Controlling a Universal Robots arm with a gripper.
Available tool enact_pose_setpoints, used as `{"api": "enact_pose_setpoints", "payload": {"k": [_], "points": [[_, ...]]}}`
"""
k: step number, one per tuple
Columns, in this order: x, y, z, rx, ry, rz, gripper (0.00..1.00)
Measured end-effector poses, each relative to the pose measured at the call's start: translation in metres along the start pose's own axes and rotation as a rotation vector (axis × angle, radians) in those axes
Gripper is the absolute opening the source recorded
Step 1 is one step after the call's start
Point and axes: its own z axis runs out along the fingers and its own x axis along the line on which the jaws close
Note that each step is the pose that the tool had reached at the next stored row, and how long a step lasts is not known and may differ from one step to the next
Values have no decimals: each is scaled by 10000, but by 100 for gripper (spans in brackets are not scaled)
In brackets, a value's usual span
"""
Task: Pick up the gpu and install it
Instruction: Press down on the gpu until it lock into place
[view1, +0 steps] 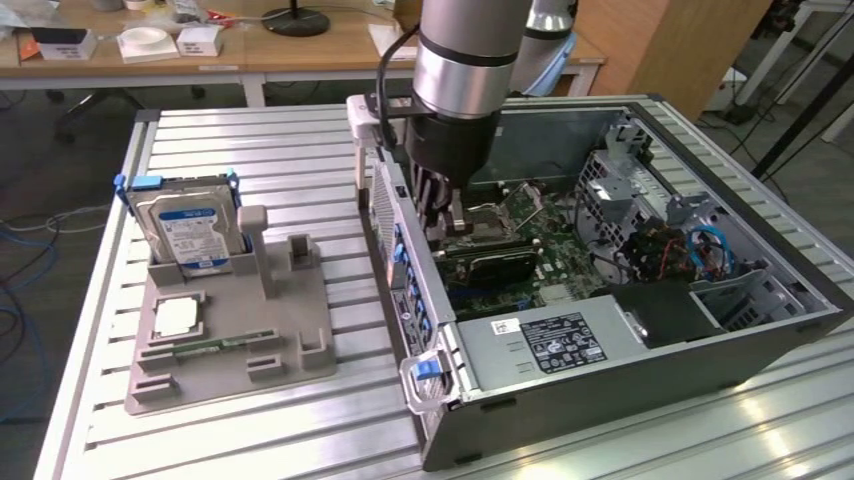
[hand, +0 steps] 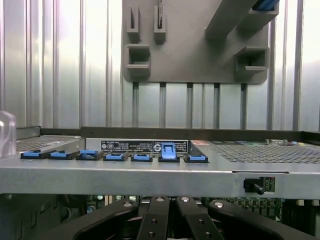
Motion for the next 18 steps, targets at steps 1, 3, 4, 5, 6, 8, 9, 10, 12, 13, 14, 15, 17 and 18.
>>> {"api": "enact_pose_setpoints", "payload": {"k": [1,3,4,5,6,8,9,10,12,13,14,15,17,18], "points": [[3,0,0,0,0,0,11],[11,0,0,-1,2,-1,11],[15,0,0,0,1,0,11],[20,0,0,0,1,-1,11],[25,0,0,1,1,-1,11],[35,0,1,0,0,0,11],[44,0,7,0,1,1,11],[44,0,9,-1,3,1,11],[45,0,16,-3,5,1,11],[45,0,20,-2,5,1,11],[45,0,24,-2,4,1,11],[45,-1,27,-2,5,1,11],[44,-1,33,-3,7,1,11],[45,-1,35,-2,5,2,11]]}}
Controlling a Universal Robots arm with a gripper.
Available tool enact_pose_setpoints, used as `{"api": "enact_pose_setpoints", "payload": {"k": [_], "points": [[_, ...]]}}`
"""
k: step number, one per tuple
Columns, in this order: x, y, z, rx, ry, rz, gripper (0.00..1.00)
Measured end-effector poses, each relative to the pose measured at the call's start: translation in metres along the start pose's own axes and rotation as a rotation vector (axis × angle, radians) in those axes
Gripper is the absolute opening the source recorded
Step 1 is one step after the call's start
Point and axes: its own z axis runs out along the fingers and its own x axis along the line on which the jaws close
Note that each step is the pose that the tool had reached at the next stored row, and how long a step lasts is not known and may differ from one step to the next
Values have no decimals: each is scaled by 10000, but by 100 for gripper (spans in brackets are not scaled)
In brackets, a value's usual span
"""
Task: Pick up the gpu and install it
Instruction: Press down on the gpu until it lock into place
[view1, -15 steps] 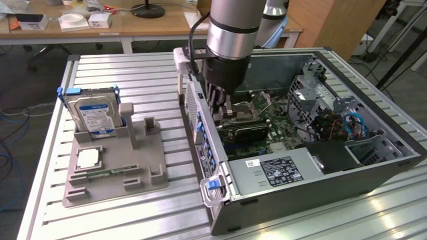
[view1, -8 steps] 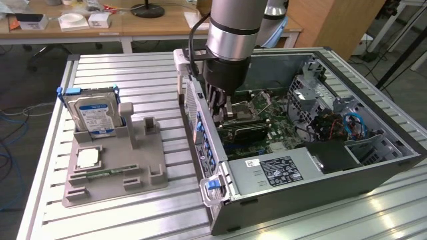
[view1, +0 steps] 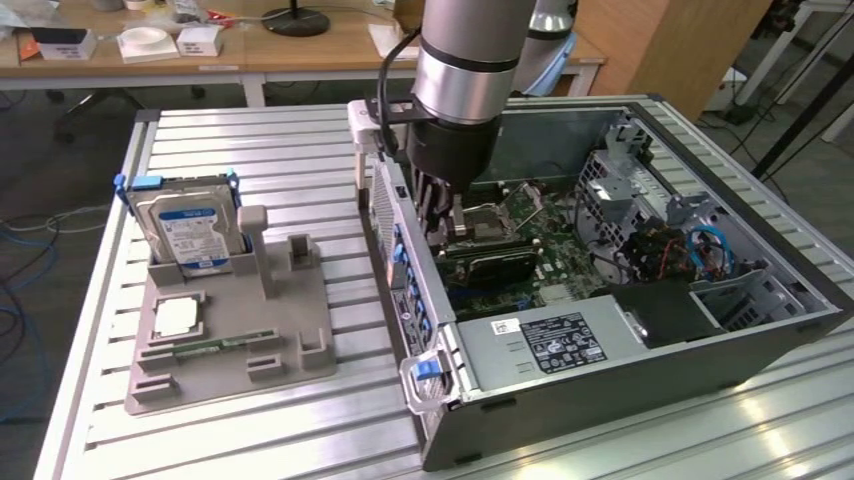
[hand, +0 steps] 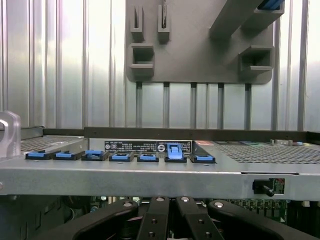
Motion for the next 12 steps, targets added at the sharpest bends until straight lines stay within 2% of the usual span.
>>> {"api": "enact_pose_setpoints", "payload": {"k": [5,8,12], "points": [[-2,-23,-4,14,-37,12,11],[-1,-31,-34,3,-19,37,11],[-11,-40,-37,2,-31,76,11]]}}
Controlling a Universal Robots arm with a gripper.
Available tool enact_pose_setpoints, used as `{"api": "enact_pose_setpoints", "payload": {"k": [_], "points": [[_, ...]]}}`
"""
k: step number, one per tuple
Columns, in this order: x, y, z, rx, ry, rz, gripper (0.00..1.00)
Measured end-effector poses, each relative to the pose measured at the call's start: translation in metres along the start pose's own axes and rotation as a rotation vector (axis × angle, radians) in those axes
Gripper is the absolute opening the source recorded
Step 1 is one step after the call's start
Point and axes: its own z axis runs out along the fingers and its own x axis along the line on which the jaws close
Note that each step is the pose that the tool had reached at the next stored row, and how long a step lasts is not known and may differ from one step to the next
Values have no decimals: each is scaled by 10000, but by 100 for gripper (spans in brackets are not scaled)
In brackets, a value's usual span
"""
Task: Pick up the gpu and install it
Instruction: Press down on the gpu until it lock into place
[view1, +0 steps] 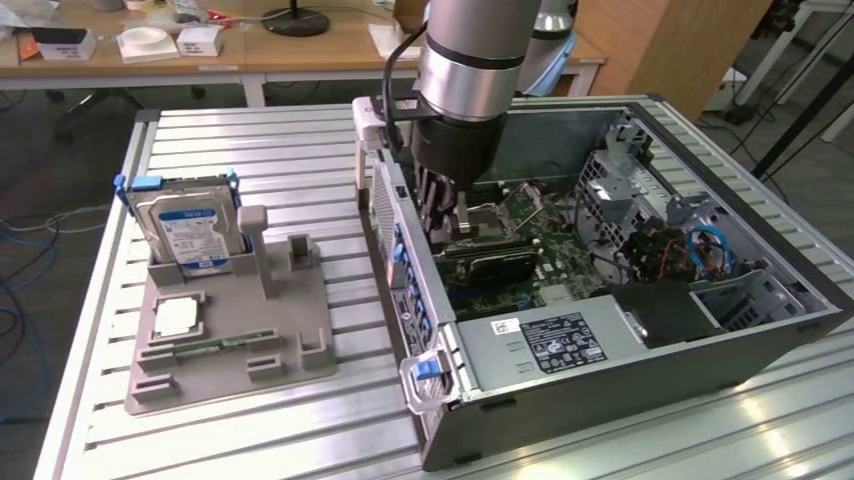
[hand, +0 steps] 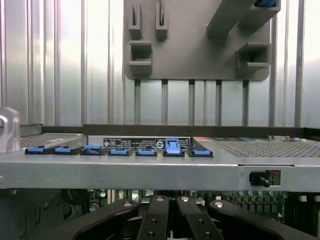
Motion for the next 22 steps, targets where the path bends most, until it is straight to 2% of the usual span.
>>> {"api": "enact_pose_setpoints", "payload": {"k": [4,6,7,12,13,17,18,20,21,22], "points": [[-12,1,-16,31,-31,83,11],[-21,0,-17,50,-86,94,11],[-24,0,-18,61,-135,98,11],[-31,1,-17,110,-491,138,11],[-32,4,-17,110,-532,157,11],[-27,8,-17,111,-555,202,11],[-25,9,-16,118,-609,204,11],[-26,9,-15,136,-854,218,11],[-26,10,-16,136,-894,247,11],[-26,13,-16,137,-902,273,11]]}}
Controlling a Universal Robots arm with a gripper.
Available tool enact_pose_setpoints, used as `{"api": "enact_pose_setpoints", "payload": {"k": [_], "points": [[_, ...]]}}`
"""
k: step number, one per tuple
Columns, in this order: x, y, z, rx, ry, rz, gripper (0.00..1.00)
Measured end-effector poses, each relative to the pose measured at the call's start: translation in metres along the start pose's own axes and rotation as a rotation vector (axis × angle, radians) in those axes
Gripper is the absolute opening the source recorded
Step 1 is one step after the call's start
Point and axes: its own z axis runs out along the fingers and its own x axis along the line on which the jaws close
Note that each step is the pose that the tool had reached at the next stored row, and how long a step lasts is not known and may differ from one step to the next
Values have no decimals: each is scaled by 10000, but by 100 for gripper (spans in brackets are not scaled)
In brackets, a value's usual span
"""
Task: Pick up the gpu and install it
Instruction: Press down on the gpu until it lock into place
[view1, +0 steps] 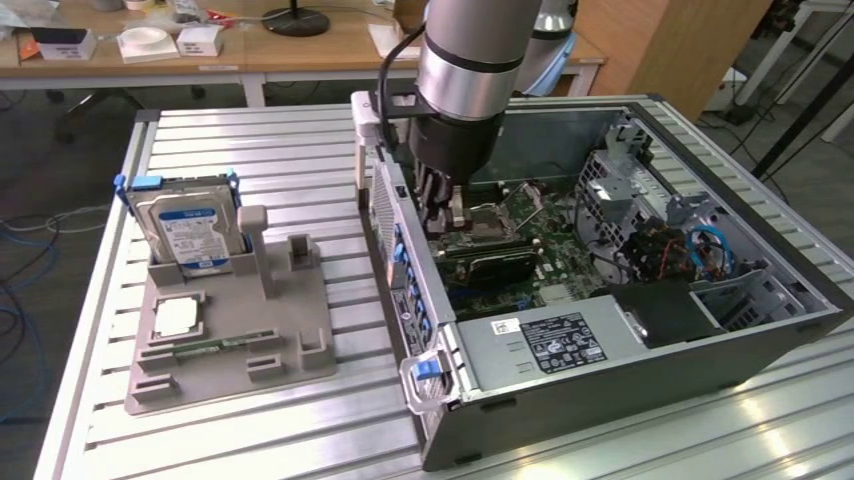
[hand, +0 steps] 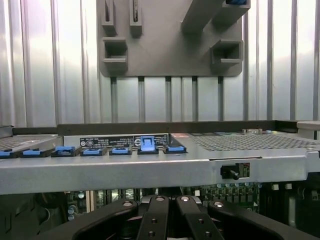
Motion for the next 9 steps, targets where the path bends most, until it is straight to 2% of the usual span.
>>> {"api": "enact_pose_setpoints", "payload": {"k": [9], "points": [[3,19,14,2,-5,19,11]]}}
